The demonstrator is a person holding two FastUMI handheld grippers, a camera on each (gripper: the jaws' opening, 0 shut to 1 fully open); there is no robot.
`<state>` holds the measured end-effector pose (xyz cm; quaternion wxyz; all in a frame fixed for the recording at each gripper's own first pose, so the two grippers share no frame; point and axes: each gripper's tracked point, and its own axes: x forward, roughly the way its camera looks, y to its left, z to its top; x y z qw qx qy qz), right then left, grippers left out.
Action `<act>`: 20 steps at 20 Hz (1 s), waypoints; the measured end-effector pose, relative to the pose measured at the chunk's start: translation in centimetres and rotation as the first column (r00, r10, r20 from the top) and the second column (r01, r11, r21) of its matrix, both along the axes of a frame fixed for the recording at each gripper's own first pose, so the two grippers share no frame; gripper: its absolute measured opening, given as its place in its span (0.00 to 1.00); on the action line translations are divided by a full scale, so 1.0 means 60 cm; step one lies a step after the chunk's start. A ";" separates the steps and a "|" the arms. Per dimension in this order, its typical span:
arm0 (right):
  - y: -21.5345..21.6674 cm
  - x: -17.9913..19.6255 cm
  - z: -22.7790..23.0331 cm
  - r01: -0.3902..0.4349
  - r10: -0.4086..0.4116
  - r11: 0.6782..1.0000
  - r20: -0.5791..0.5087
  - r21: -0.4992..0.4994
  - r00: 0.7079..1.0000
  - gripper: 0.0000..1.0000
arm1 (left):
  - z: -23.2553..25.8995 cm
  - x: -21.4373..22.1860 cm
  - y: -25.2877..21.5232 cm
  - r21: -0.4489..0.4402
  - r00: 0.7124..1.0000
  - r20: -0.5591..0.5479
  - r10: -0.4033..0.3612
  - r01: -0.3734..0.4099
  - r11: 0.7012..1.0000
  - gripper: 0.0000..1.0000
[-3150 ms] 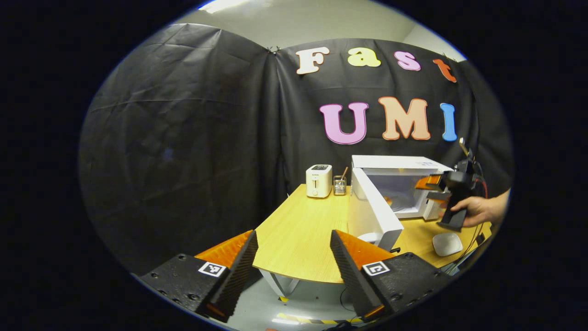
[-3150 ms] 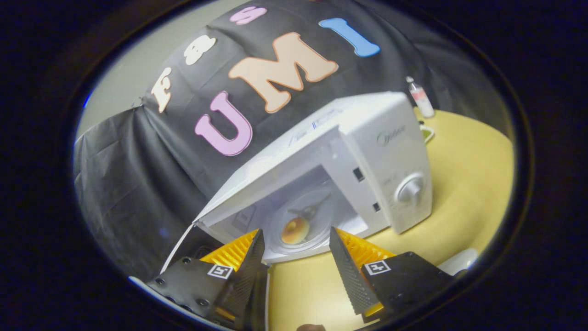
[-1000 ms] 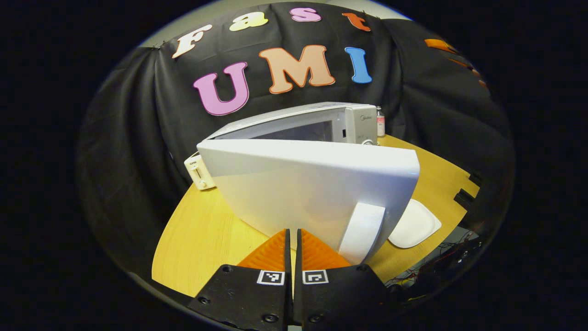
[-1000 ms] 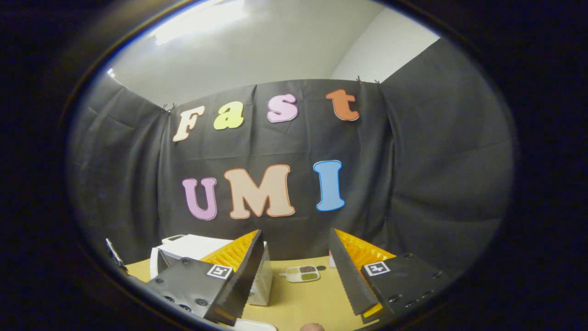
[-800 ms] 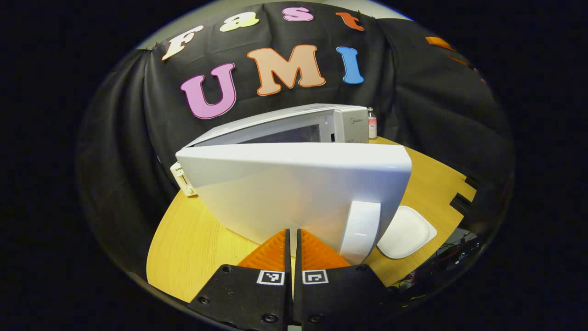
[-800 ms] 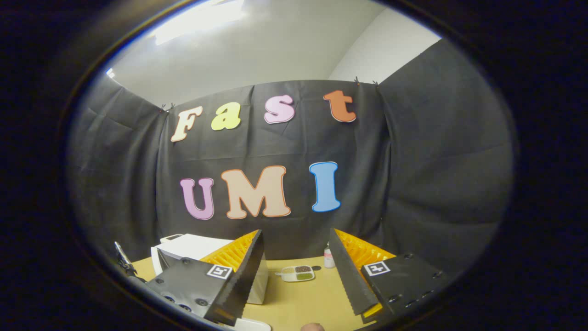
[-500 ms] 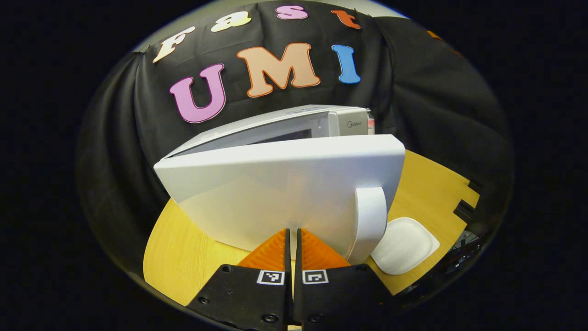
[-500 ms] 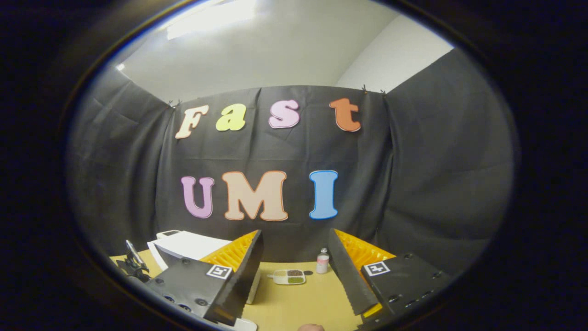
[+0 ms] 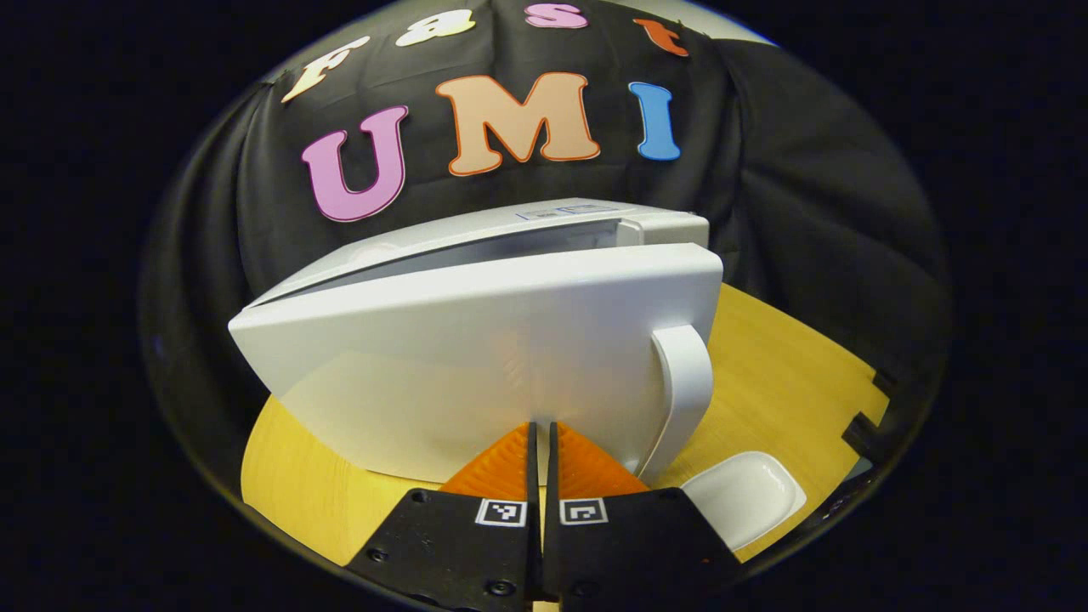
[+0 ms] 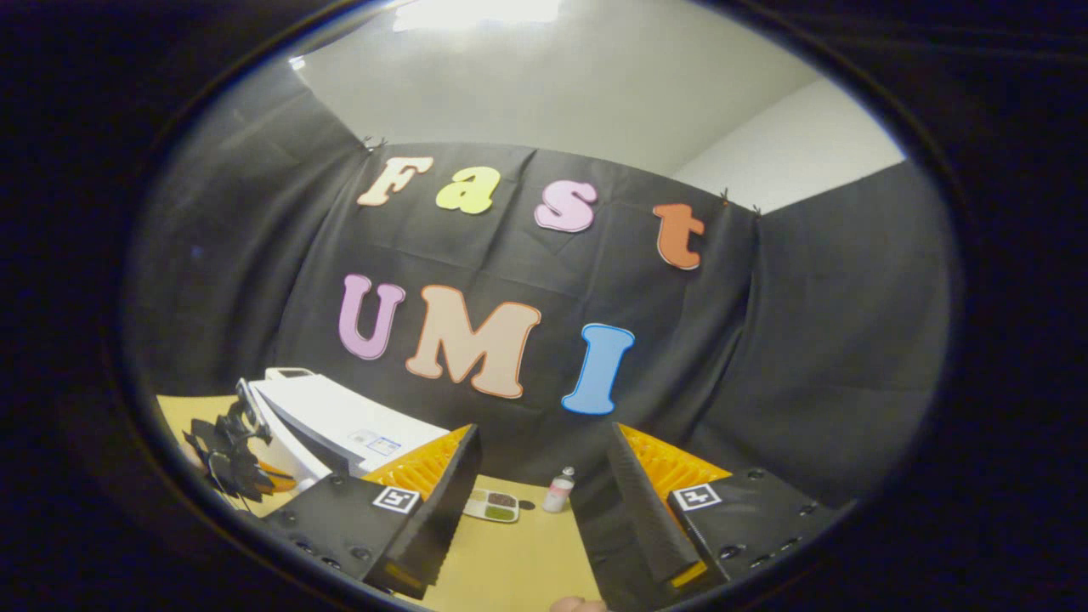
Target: Open the microwave oven with the left hand, put the food in, and close the microwave oven.
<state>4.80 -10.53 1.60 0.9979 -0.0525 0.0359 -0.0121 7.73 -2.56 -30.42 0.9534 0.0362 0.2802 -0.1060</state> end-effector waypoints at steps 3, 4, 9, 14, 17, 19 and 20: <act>0.025 0.008 -0.008 -0.048 0.048 0.999 -0.018 0.017 0.999 0.93 | 0.005 0.030 -0.003 0.000 1.000 0.010 0.014 -0.014 1.000 0.00; 0.024 0.009 -0.005 -0.049 0.050 0.998 -0.019 0.042 0.999 0.97 | 0.006 0.039 -0.006 -0.001 1.000 0.015 0.013 -0.013 1.000 0.00; -0.005 0.016 -0.004 -0.028 0.028 0.998 -0.006 0.055 1.000 0.96 | 0.007 0.069 -0.019 0.000 1.000 0.020 0.014 -0.014 1.000 0.00; -0.002 0.016 -0.018 -0.040 0.041 0.998 -0.011 0.044 0.999 0.97 | -0.003 0.069 -0.032 -0.023 0.999 0.000 0.036 -0.036 0.999 0.00; -0.008 0.024 -0.021 -0.042 0.043 0.998 -0.007 0.050 0.999 0.95 | -0.005 0.071 -0.031 -0.042 0.999 -0.007 0.053 -0.053 0.998 0.00; -0.011 0.026 -0.028 -0.038 0.039 0.997 -0.014 0.060 0.999 0.97 | -0.009 0.071 -0.035 -0.058 0.998 -0.014 0.063 -0.063 0.996 0.00; -0.008 0.028 -0.030 -0.042 0.043 0.997 -0.017 0.070 0.999 0.97 | -0.014 0.071 -0.039 -0.061 0.998 -0.026 0.058 -0.060 0.996 0.00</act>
